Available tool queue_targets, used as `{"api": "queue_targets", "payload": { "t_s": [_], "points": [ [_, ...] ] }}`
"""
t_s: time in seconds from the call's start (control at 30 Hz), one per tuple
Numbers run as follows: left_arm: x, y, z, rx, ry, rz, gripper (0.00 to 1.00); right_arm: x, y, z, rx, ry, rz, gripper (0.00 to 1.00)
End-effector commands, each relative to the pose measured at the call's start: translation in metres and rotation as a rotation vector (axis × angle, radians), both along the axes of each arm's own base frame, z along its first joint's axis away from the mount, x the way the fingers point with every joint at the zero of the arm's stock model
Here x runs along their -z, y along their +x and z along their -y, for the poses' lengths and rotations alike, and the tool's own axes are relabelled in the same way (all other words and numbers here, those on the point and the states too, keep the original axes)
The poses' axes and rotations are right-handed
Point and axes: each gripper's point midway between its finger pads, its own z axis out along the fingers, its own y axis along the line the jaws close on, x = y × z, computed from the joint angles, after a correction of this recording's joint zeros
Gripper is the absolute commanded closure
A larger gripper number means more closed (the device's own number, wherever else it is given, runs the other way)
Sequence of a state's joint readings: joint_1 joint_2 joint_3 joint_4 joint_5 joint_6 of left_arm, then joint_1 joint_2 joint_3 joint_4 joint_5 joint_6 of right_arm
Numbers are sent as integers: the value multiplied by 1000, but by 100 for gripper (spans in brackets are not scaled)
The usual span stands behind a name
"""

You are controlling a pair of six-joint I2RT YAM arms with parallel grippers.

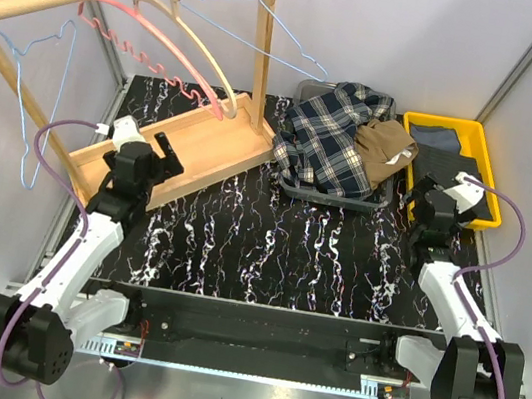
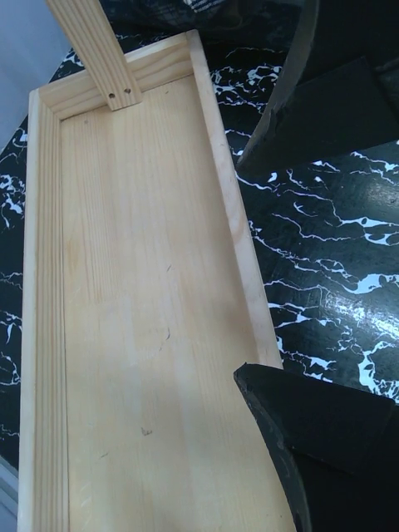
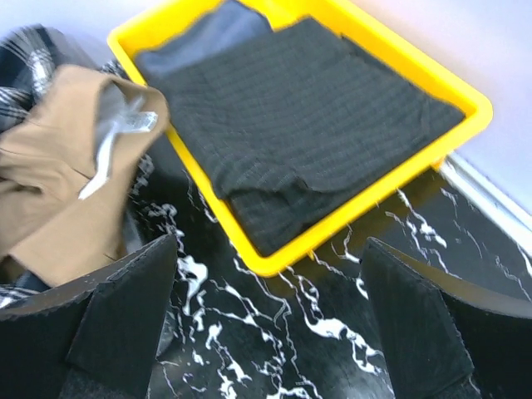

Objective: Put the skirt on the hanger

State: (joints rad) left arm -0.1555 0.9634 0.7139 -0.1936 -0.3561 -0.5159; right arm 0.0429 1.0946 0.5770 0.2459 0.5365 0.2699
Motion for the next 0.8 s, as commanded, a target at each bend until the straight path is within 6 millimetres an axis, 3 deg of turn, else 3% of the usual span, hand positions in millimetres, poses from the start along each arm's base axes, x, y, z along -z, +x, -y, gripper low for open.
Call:
{"api": "queue_targets", "payload": {
  "t_s": [0.0,0.23,0.37,0.57,0.63,0.77],
  "points": [
    [-35,3,7,27,-35,98,1,-10,5,7,84,64,19,0],
    [-57,1,5,45,-63,174,1,-8,25,-26,-110,119,6,0],
    [-65,2,7,76,-81,183,1,-7,32,-33,-138,140,-17,0],
    [-56,3,10,70,-135,126,1,-14,41,-41,-186,148,-56,0],
    [-43,2,7,35,-156,97,1,-28,47,-49,-230,154,-43,0],
    [-37,3,8,22,-185,102,1,-44,57,-73,-377,161,-35,0]
  ]
}}
